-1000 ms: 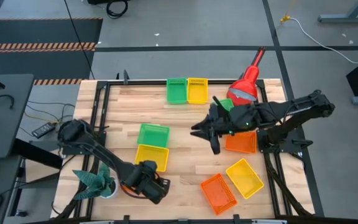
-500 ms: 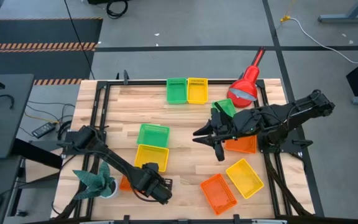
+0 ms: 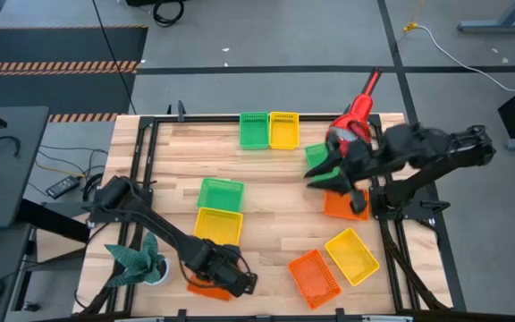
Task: Stack baskets by color
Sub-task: Move the orange bin to the top center of the table
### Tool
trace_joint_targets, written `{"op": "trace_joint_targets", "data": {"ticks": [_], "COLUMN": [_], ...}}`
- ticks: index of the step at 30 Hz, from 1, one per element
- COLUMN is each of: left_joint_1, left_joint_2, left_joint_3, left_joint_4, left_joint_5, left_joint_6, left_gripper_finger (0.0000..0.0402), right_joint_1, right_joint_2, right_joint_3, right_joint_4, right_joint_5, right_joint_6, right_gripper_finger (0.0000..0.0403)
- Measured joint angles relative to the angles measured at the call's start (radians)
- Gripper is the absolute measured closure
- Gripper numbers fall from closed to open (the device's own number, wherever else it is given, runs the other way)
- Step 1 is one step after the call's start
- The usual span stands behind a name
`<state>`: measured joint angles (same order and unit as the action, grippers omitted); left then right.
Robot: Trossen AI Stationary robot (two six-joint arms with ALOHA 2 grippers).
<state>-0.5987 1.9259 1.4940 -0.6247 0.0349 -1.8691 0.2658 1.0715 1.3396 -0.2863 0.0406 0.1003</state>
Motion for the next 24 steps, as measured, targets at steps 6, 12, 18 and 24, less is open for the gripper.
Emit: {"op": "trace_joint_targets", "data": {"ticks": [6,12,18,24], "left_joint_1": [0.008,0.069,0.164,0.283], "left_joint_2": [-0.075,-0.080,-0.080,-0.080], "left_joint_3": [0.115,0.303,0.454,0.571], "left_joint_4": [-0.006,-0.054,-0.029,-0.121], "left_joint_5": [-0.100,-0.129,-0.167,-0.274], "left_joint_6": [0.267,0.605,0.898,1.191], "left_gripper_finger": [0.0393,0.0393,0.0393,0.0386], "right_joint_1": [-0.067,-0.131,-0.179,-0.216], "right_joint_2": [-0.074,-0.117,-0.161,-0.220], "right_joint_3": [0.000,0.000,0.000,0.000], "right_joint_4": [-0.008,-0.036,-0.098,-0.196], "right_joint_5": [0.000,-0.001,-0.001,-0.008], "right_joint_6": [-0.078,-0.131,-0.165,-0.175], "right_gripper_finger": [0.0294,0.0294,0.0294,0.0294]}}
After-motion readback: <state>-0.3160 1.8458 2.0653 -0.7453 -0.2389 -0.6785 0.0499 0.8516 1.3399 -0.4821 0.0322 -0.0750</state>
